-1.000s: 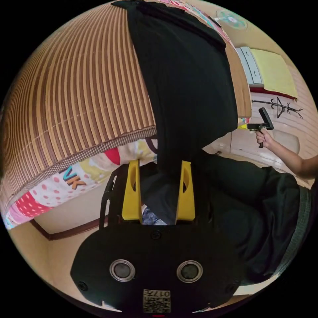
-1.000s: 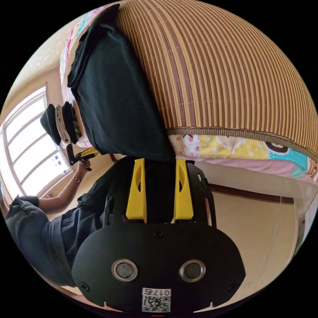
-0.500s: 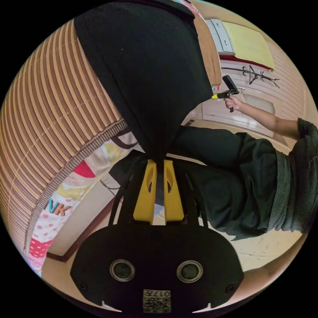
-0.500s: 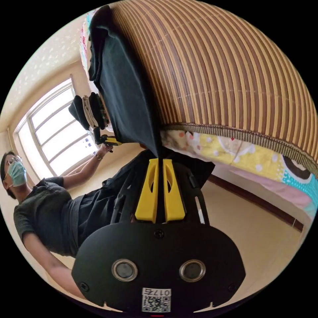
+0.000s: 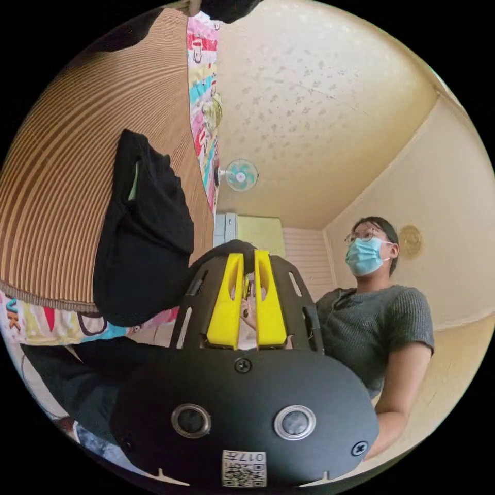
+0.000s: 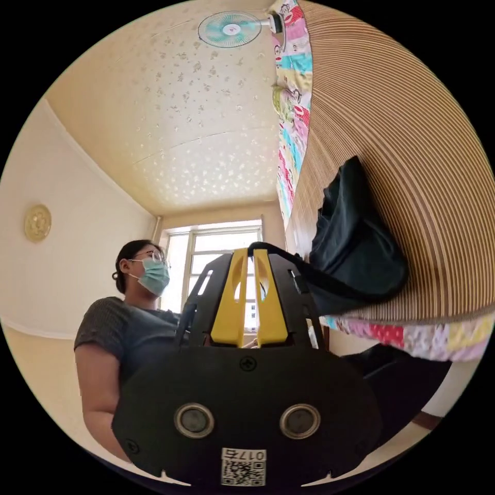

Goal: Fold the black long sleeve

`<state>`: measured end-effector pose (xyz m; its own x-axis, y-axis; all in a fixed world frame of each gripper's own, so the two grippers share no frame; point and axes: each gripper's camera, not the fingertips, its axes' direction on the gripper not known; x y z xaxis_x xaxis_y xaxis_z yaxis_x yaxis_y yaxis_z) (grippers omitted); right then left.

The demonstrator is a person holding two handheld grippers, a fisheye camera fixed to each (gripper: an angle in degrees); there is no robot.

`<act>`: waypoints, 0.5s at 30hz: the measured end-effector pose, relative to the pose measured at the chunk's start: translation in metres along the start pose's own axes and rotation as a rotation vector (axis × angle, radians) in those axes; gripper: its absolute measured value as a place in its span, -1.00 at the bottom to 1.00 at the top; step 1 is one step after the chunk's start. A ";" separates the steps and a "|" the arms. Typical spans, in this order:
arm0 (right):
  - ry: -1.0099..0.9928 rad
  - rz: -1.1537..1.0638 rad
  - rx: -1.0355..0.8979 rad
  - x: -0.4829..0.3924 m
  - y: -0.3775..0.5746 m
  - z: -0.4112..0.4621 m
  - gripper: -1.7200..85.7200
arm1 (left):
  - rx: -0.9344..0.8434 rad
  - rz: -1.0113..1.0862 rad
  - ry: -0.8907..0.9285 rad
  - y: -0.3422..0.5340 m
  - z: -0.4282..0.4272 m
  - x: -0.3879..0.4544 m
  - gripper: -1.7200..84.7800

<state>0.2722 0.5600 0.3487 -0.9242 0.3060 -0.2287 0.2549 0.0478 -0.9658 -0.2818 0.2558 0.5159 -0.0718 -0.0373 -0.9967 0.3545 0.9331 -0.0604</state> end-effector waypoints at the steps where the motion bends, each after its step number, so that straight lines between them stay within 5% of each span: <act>1: 0.015 -0.030 0.001 0.012 -0.034 0.023 -0.92 | 0.035 0.000 -0.002 -0.009 0.003 -0.005 -0.87; 7: 0.042 0.124 0.100 0.109 -0.166 0.113 -0.92 | 0.222 -0.023 -0.056 -0.095 0.030 -0.051 -0.87; 15: 0.289 0.254 0.171 0.172 -0.208 0.177 -0.89 | 0.169 -0.040 -0.247 -0.149 0.058 -0.099 -0.82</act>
<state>0.0096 0.4345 0.4881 -0.7142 0.5426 -0.4422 0.3910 -0.2148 -0.8950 -0.2740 0.0995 0.6203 0.1325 -0.1778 -0.9751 0.5074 0.8573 -0.0874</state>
